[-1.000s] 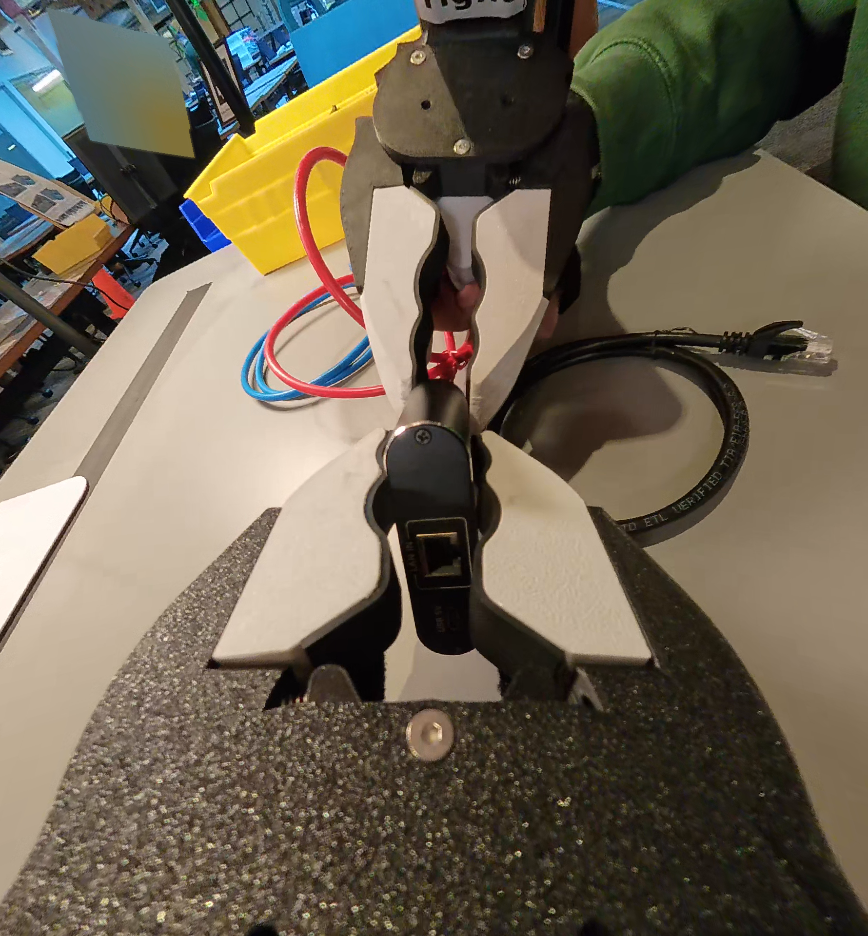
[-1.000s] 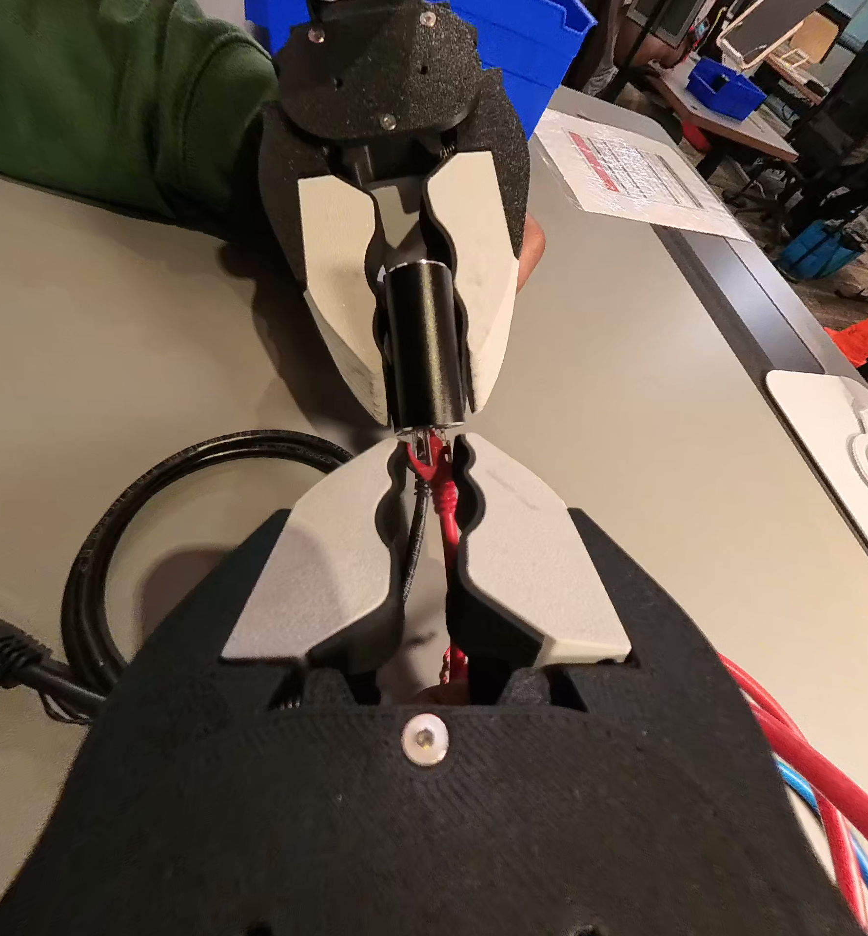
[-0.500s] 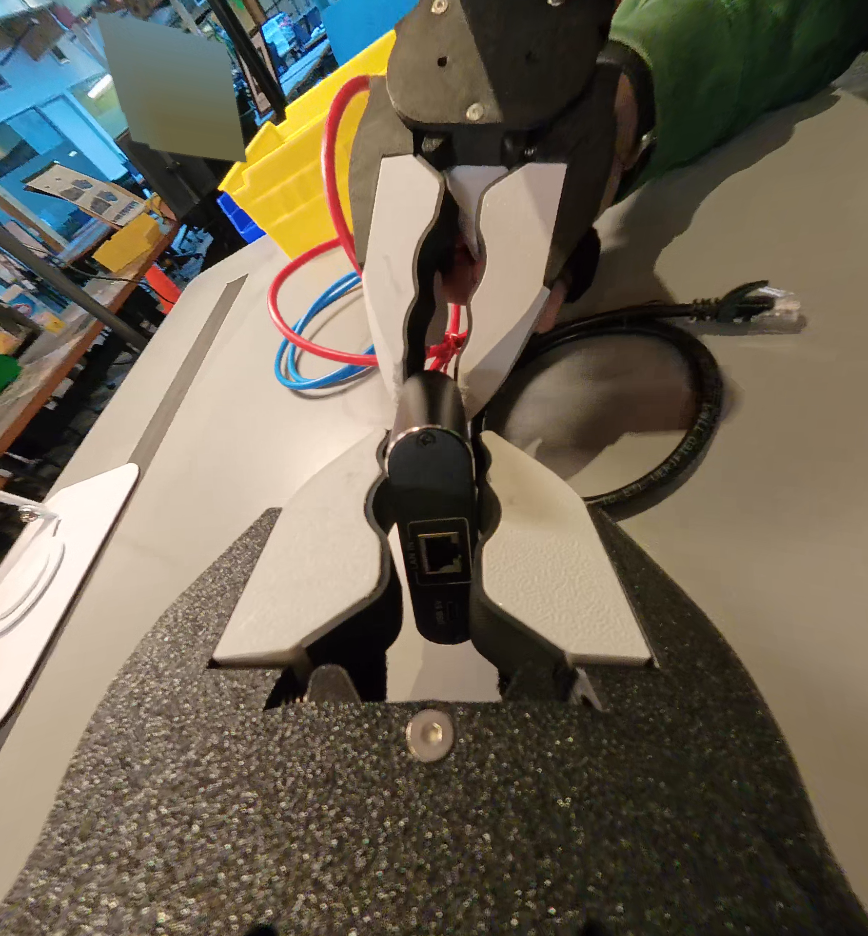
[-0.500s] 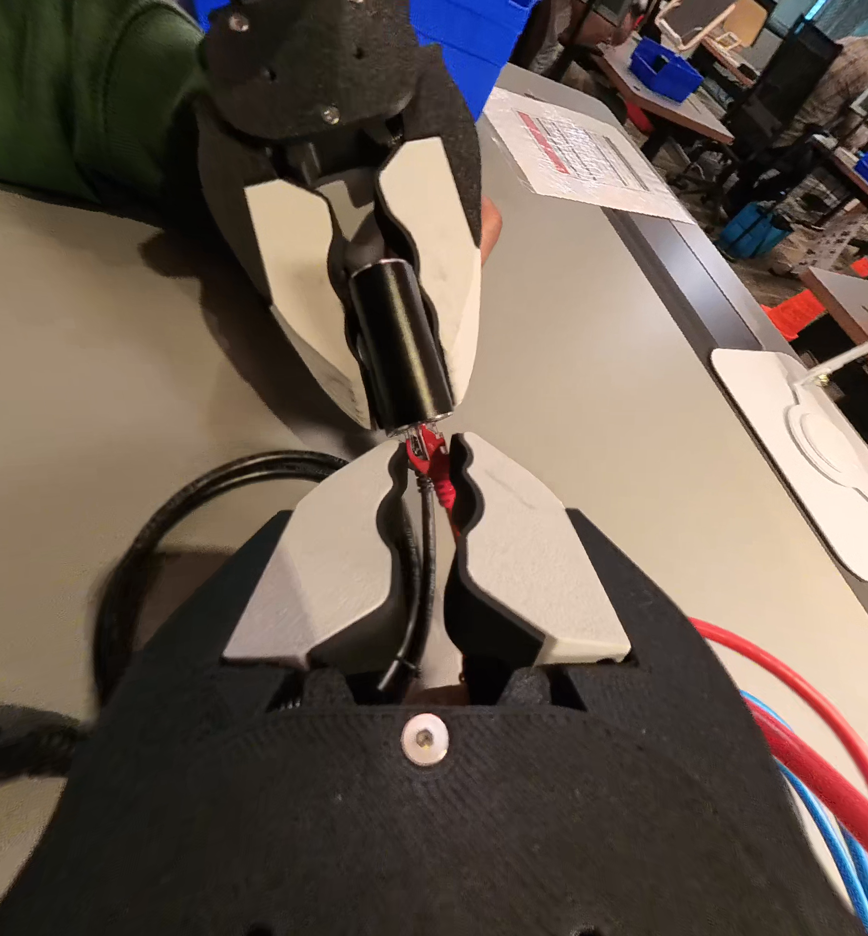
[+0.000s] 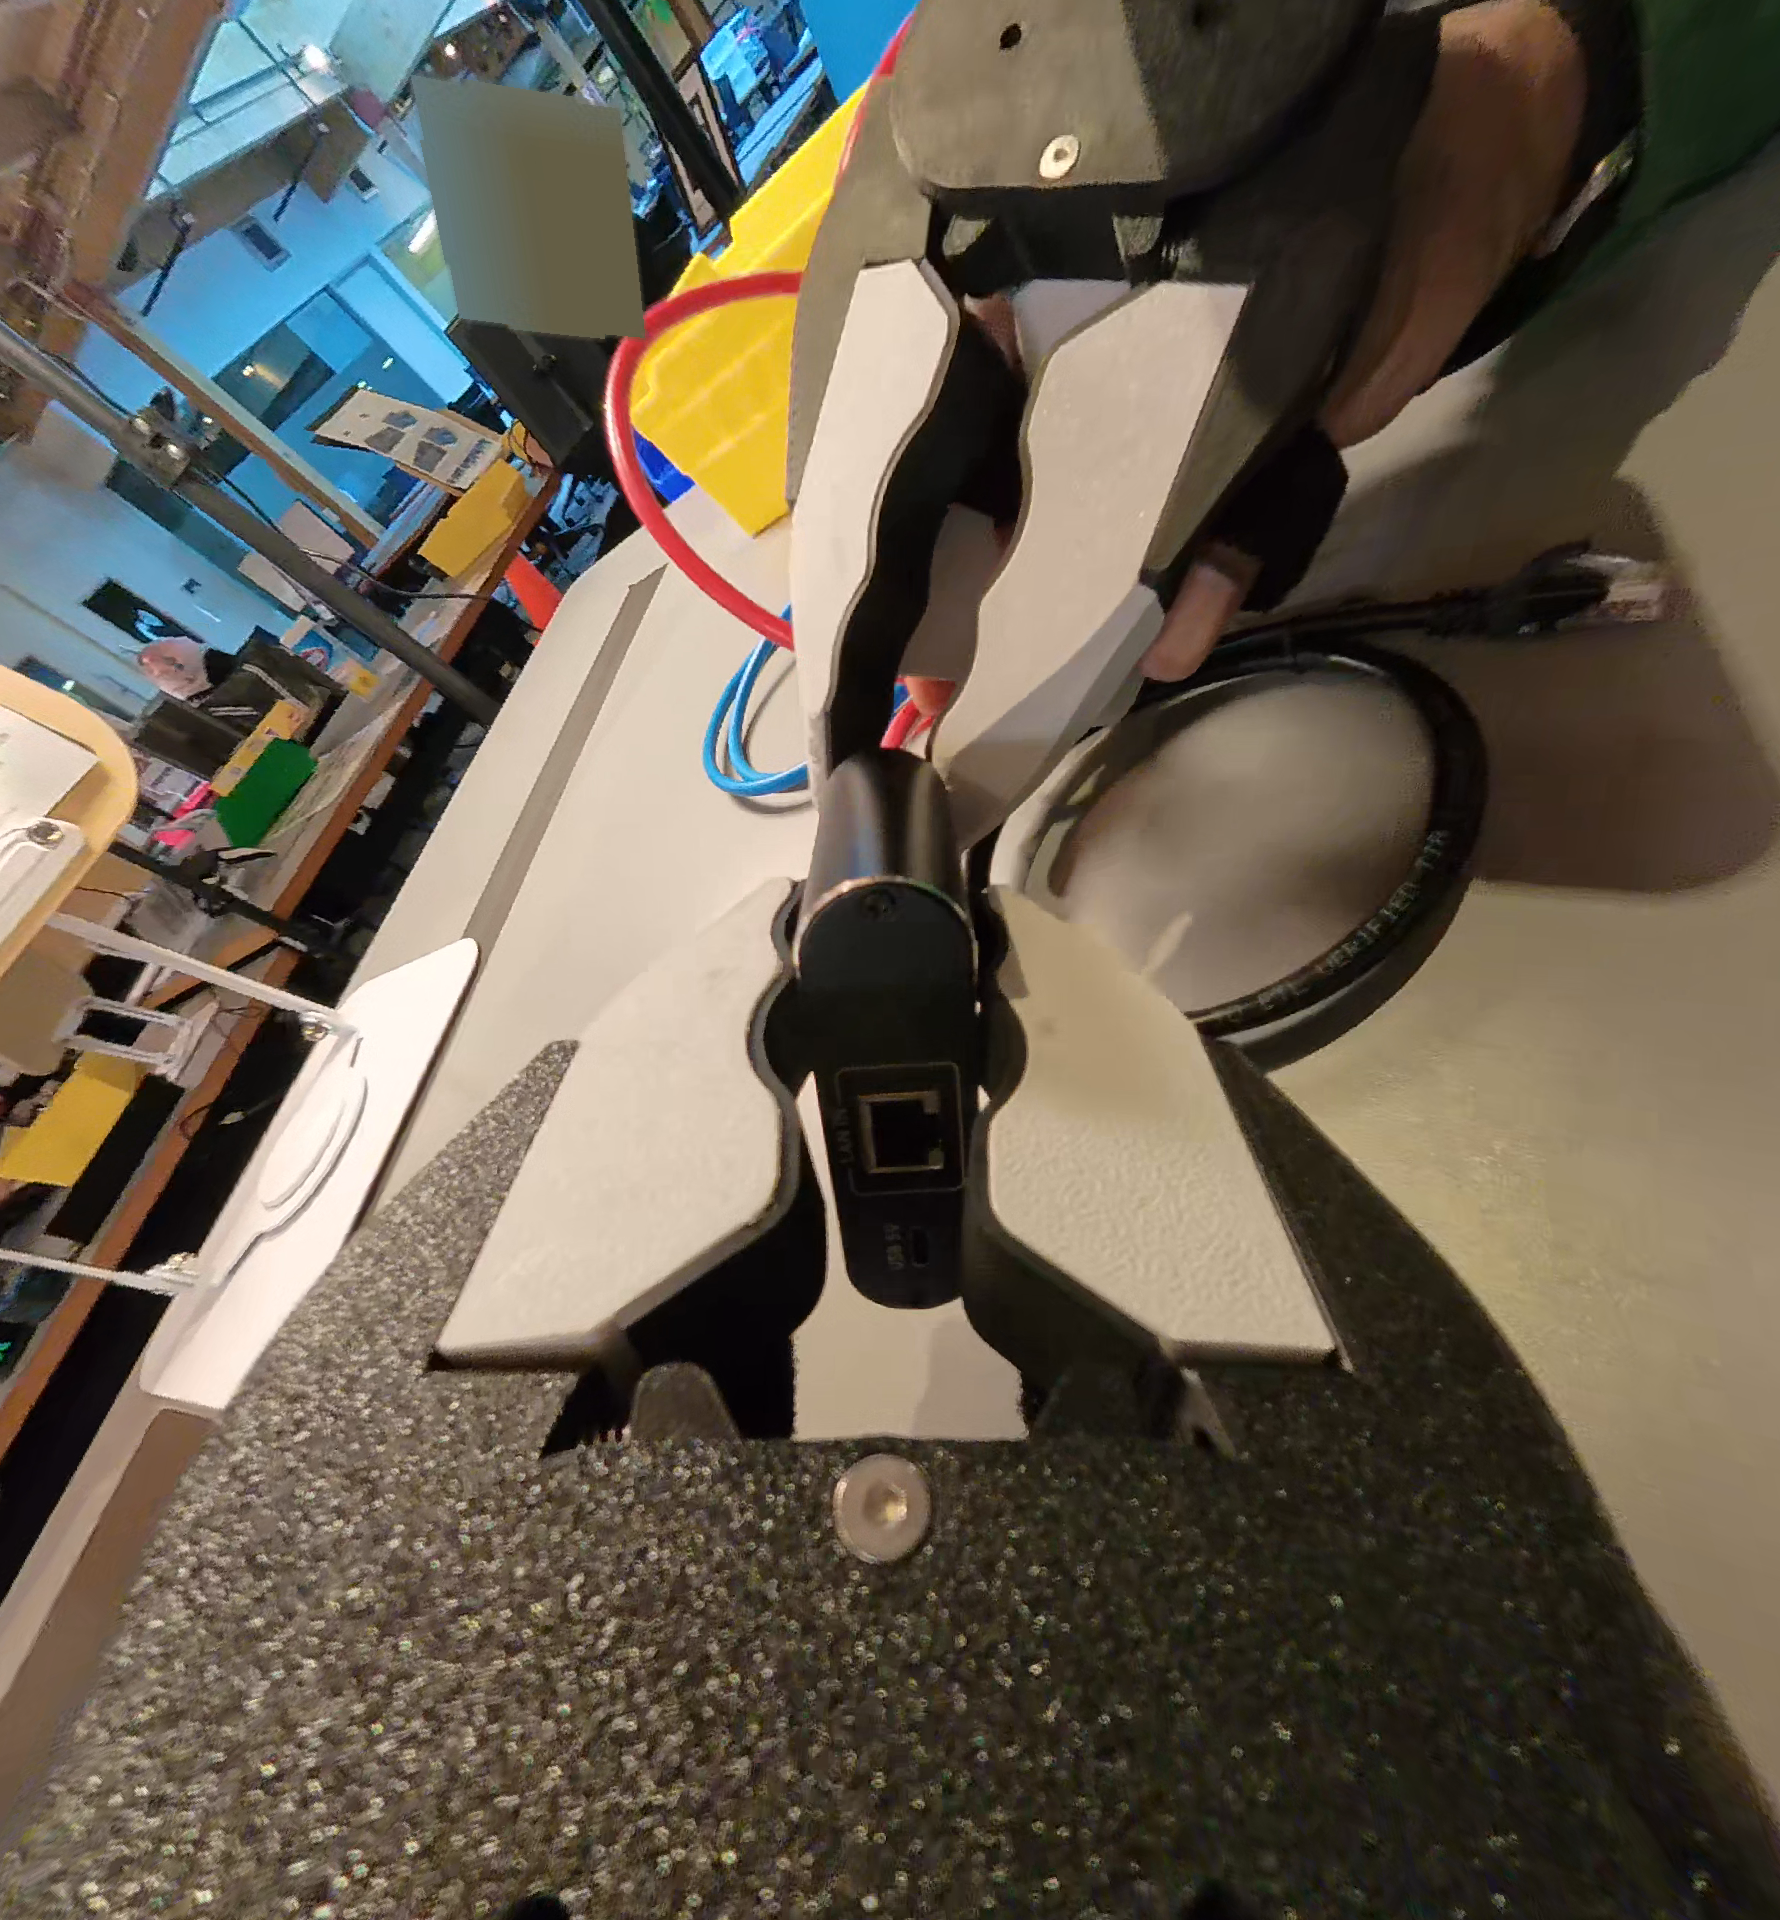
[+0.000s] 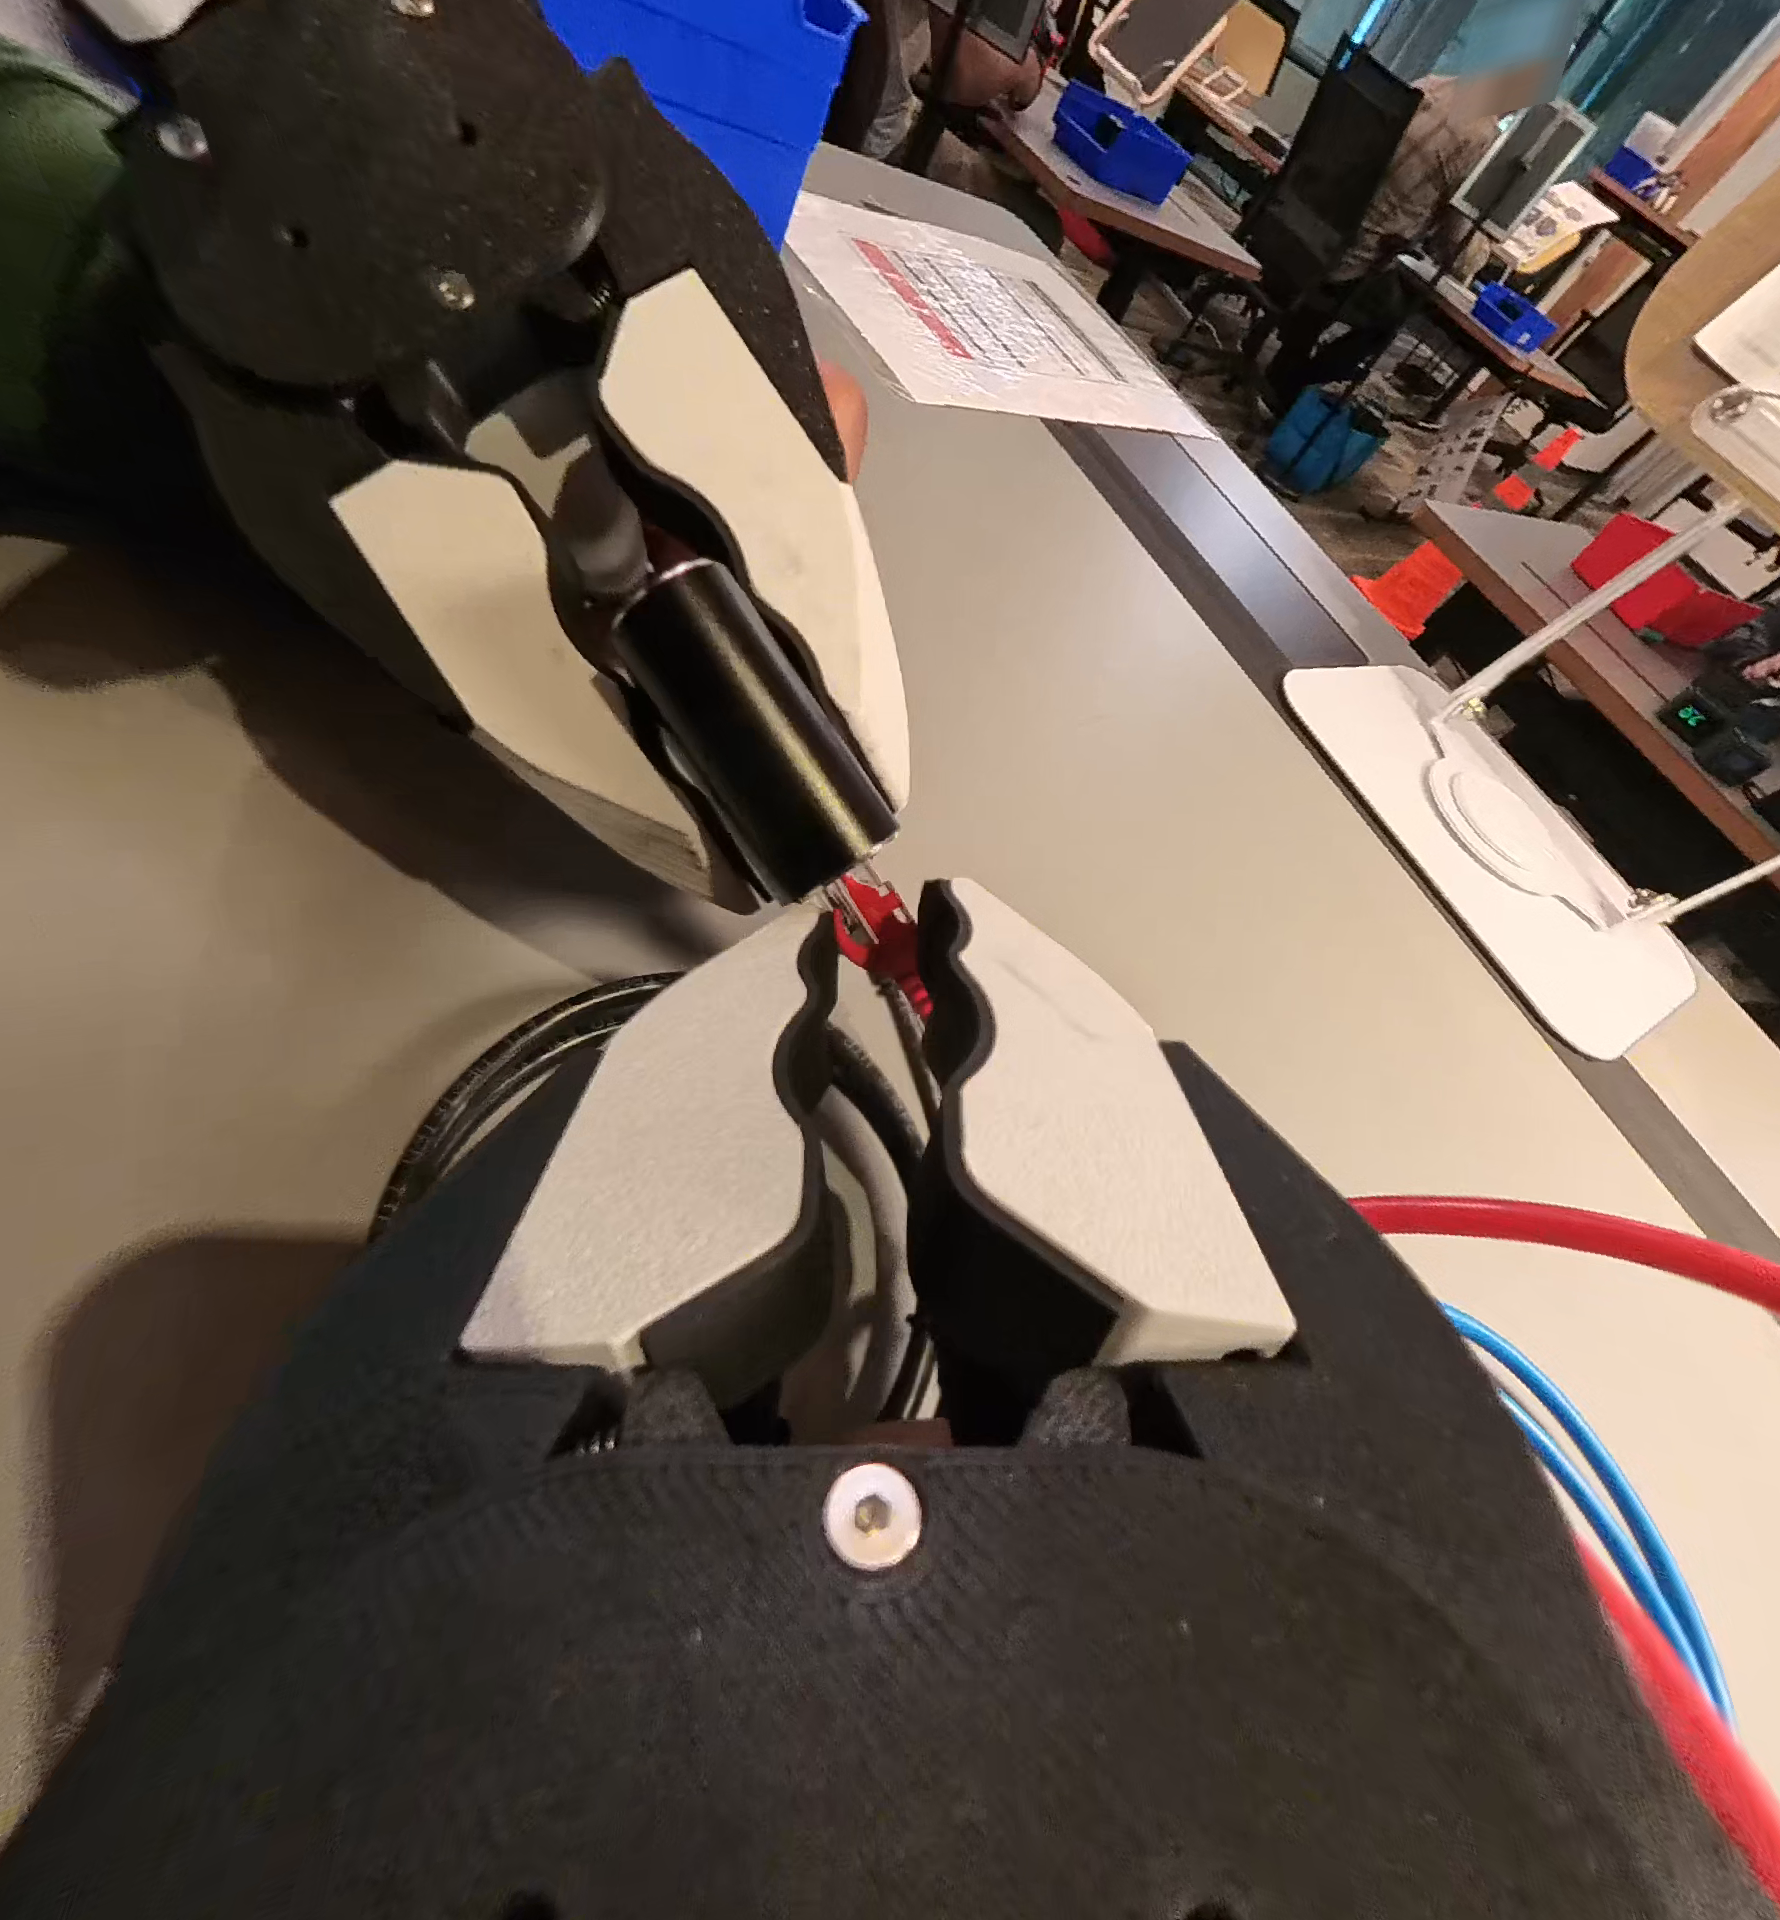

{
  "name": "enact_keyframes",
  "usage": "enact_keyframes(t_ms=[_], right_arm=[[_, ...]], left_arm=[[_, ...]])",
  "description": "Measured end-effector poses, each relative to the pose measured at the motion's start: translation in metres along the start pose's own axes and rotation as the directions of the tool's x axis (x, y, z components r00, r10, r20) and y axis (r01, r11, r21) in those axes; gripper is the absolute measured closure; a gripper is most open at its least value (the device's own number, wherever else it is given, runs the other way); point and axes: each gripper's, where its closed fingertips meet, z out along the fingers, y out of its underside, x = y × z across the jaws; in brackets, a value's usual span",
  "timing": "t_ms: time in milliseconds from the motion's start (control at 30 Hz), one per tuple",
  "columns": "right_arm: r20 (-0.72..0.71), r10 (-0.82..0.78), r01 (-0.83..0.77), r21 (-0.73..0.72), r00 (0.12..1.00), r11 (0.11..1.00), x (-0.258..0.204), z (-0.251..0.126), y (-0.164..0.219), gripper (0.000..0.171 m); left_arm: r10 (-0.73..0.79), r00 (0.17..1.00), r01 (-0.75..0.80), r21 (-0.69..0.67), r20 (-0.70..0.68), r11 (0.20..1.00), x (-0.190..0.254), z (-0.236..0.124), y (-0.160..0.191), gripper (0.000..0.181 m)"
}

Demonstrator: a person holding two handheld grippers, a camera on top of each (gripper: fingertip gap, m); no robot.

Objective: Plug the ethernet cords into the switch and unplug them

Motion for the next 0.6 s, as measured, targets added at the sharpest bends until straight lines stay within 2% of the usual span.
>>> enact_keyframes(t_ms=[100,167,200,300,500,600], right_arm=[[-0.036,0.023,-0.023,-0.019,0.999,1.0,0.003,0.0,0.002,0.156],[-0.16,0.048,-0.052,-0.016,0.986,0.999,0.031,-0.008,0.006,0.157],[-0.164,0.085,-0.086,0.005,0.983,0.996,0.044,-0.013,0.006,0.156],[-0.144,0.113,-0.115,-0.005,0.983,0.993,0.059,-0.022,0.015,0.156],[-0.027,0.215,-0.216,-0.136,0.976,0.967,0.054,-0.014,0.042,0.156],[-0.012,0.248,-0.246,-0.175,0.969,0.953,0.051,-0.009,0.054,0.155]], left_arm=[[0.03,0.999,-0.03,-0.009,0.028,1.0,-0.003,-0.001,0.0,0.153],[0.044,0.999,-0.045,0.009,0.009,0.999,-0.001,-0.006,-0.001,0.153],[0.04,0.999,-0.04,0.01,0.011,0.999,-0.001,-0.007,0.0,0.153],[-0.007,1.0,0.007,0.014,0.014,1.0,-0.004,-0.007,0.0,0.153],[-0.229,0.973,0.229,-0.009,-0.002,0.973,-0.016,-0.006,0.011,0.153],[-0.271,0.962,0.271,-0.003,-0.014,0.962,-0.019,-0.009,0.012,0.153]])
